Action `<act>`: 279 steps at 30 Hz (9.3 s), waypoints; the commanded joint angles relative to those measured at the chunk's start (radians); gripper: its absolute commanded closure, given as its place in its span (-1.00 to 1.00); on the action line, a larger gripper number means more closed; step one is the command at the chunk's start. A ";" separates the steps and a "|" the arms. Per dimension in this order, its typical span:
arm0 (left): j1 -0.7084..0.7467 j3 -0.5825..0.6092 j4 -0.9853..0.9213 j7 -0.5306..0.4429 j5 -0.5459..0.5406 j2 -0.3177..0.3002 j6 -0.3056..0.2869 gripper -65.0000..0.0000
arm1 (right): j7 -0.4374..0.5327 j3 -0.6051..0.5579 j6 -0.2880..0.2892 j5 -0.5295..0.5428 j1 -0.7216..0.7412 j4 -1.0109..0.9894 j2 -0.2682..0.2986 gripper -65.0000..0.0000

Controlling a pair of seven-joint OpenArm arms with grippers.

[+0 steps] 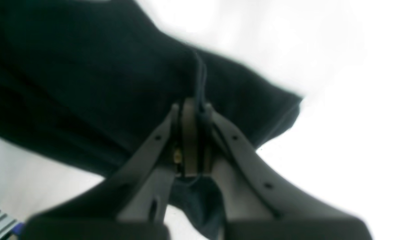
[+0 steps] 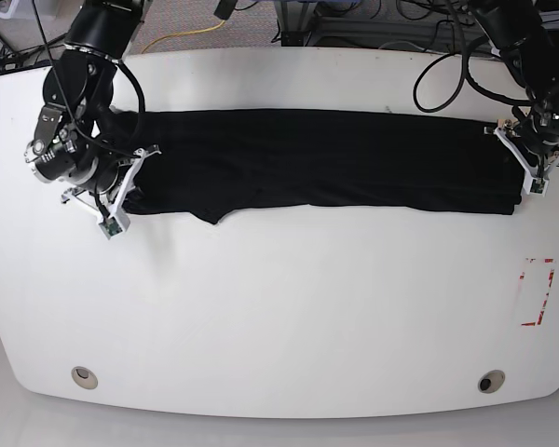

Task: Fold the T-shirt properly
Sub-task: 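Drag the strip's end with the right gripper to straighten the strip, then hold the strip end with the right gripper while the left gripper releases, then grasp the strip's middle with the left gripper and fold it toward the right gripper, then move the left gripper back to the strip's end and grasp it, then lift both strip ends and bring the grippers toward each other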

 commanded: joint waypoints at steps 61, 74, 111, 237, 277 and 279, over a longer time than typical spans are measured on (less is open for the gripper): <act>-0.110 -0.190 0.219 0.336 -0.337 -0.043 -0.009 -0.50 | 0.206 -0.003 0.001 0.184 -0.046 -0.338 -0.009 0.40; -0.138 -0.206 -0.195 0.279 -0.603 -0.179 -0.009 -0.50 | 0.206 -0.003 0.001 0.184 -0.046 -0.334 -0.009 0.40; -0.032 -0.051 0.227 0.368 -0.606 -0.060 -0.009 0.91 | 0.206 -0.002 0.001 0.187 -0.042 -0.332 -0.018 0.41; -0.021 0.393 0.345 0.235 -0.515 0.072 -0.009 0.59 | 0.198 0.004 0.001 0.190 -0.026 -0.271 -0.042 0.40; -0.046 0.413 0.047 0.118 -0.515 0.071 0.038 0.82 | -0.011 0.411 0.001 0.219 0.142 -0.455 0.014 -0.71; -0.046 0.413 0.046 0.118 -0.515 0.071 0.038 0.82 | -0.011 0.405 0.001 0.248 0.119 -0.458 -0.010 -0.71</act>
